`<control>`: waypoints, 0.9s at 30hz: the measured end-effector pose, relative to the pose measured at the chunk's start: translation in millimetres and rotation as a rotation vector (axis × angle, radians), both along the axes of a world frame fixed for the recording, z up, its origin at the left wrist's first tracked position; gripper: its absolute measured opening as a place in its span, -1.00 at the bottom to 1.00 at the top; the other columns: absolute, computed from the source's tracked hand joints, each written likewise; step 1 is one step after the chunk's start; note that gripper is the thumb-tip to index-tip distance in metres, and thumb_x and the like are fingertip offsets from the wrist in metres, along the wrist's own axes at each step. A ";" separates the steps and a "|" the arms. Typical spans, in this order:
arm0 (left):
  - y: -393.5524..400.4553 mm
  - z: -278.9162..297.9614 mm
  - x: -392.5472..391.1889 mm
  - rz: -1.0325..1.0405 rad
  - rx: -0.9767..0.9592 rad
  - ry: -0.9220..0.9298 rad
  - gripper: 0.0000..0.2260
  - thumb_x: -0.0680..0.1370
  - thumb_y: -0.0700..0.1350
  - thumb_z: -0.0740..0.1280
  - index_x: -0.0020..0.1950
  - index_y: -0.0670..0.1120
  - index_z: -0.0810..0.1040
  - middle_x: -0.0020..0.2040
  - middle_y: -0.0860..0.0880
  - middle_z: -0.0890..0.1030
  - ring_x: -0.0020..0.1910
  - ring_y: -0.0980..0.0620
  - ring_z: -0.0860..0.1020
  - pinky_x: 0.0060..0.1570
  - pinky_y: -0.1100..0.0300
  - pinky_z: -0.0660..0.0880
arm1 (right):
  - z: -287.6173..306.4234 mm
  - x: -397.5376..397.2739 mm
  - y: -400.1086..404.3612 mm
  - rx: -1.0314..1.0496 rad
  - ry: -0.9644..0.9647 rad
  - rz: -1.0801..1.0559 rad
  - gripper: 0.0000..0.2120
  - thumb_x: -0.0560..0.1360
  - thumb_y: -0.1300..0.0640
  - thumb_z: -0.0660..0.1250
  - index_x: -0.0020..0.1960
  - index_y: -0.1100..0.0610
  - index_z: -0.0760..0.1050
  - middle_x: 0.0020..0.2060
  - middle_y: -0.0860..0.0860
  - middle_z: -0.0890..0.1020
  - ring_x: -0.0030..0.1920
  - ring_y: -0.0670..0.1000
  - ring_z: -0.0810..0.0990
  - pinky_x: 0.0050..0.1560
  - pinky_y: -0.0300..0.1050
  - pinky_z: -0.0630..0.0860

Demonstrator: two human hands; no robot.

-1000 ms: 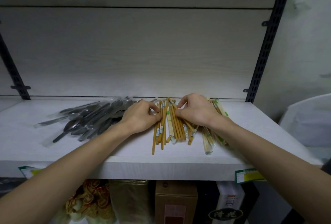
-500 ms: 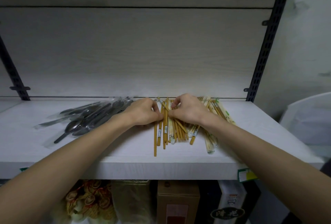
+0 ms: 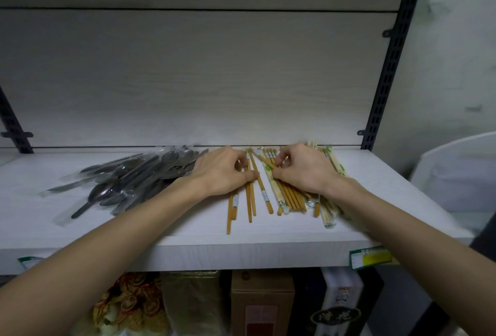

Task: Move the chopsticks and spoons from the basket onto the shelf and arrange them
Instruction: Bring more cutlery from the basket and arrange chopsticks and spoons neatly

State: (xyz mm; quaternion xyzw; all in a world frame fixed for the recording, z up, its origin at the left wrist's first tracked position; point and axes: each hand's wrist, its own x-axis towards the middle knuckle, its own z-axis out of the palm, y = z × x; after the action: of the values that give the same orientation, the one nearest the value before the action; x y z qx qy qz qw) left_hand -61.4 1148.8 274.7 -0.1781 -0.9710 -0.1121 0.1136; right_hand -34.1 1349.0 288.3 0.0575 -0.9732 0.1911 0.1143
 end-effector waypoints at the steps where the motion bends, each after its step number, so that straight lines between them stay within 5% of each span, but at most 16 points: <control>1: 2.3 -0.7 0.2 -0.014 0.010 0.005 -0.61 0.50 0.34 0.32 0.15 0.11 0.59 -0.01 0.09 0.60 -0.01 0.01 0.57 -0.05 0.04 0.56 | 0.3 0.4 3.2 -0.003 -0.006 0.000 -0.82 0.43 -0.10 0.43 0.00 -0.07 0.59 -0.24 -0.15 0.59 -0.13 -0.05 0.60 -0.16 -0.13 0.49; 9: -1.2 -2.4 -4.0 -0.039 0.168 -0.020 -0.77 0.51 0.18 0.40 0.03 0.07 0.66 -0.10 0.15 0.65 -0.08 0.07 0.60 -0.03 0.01 0.59 | 10.6 0.5 -0.3 0.017 -0.026 0.059 -0.86 0.45 -0.04 0.44 -0.01 -0.06 0.63 -0.27 -0.16 0.60 -0.20 -0.10 0.58 -0.25 -0.17 0.45; 14: -18.2 -2.1 -7.8 0.008 0.102 -0.032 -0.77 0.47 0.22 0.45 -0.02 0.10 0.66 -0.13 0.20 0.60 -0.07 0.12 0.57 -0.02 0.05 0.57 | 13.2 0.0 -21.5 0.054 -0.071 0.135 -0.90 0.47 0.04 0.44 -0.03 -0.01 0.67 -0.13 -0.13 0.67 -0.05 -0.06 0.63 0.09 -0.04 0.60; 20: -18.7 -2.8 -14.2 -0.005 0.147 -0.089 -0.77 0.45 0.23 0.45 -0.17 0.10 0.61 -0.19 0.18 0.63 -0.12 0.13 0.58 -0.03 0.03 0.59 | 10.1 -2.7 -28.0 -0.032 -0.083 0.175 -0.89 0.48 0.08 0.40 -0.06 -0.01 0.70 -0.10 -0.13 0.70 -0.02 -0.07 0.64 0.13 -0.01 0.60; 27: -11.0 1.7 -15.6 -0.072 0.117 -0.112 -0.82 0.52 0.18 0.41 -0.09 0.10 0.64 -0.15 0.14 0.65 -0.09 0.09 0.60 -0.04 0.02 0.59 | 7.8 -2.3 -23.0 -0.101 -0.118 0.161 -0.90 0.50 0.00 0.45 -0.13 0.00 0.71 -0.22 -0.14 0.69 -0.11 -0.11 0.65 0.07 0.00 0.63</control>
State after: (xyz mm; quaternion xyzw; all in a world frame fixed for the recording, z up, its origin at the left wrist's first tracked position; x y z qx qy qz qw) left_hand -77.0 1137.8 276.4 -0.1993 -0.9606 -0.1825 0.0654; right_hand -36.4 1326.0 296.1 0.1181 -0.9596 0.2514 0.0440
